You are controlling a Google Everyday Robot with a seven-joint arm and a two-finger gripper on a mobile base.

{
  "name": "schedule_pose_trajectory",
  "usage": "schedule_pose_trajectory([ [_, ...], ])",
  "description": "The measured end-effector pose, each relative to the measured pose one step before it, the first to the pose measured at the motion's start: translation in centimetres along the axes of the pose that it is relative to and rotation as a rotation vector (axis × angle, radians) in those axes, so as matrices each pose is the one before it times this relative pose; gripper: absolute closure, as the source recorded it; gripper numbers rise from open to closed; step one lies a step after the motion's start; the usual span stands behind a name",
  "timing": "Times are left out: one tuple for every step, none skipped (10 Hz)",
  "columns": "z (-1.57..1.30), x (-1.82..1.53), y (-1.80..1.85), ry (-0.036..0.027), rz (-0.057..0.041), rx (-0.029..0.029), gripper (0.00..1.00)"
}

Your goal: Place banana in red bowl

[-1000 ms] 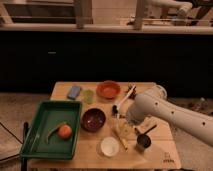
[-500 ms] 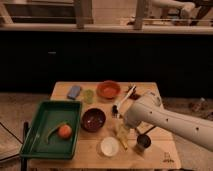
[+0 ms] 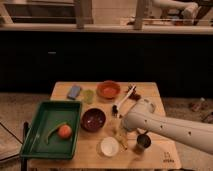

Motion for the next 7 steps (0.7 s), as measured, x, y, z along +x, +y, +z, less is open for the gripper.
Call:
schedule_pose_trajectory([
  [0.652, 0.071, 0.056, 0.00844, 0.00489, -0.00159, 0.2],
  [0.531, 0.018, 0.084, 0.00649, 0.00196, -0.00235, 0.2],
  [0.572, 0.122, 0.098, 0.00547, 0.00193, -0.00102, 0.2],
  [0.269, 0.152, 0.027, -0.00098, 0.00116, 0.00252, 0.2],
  [0.261, 0.19, 0.228, -0.00326, -0.00222, 0.00022, 0.2],
  [0.156, 0.13, 0.404, -0.01307, -0.01033, 0.00128, 0.2],
  [0.092, 0.207, 0.284, -0.01089, -0.00515, 0.00036, 0.2],
])
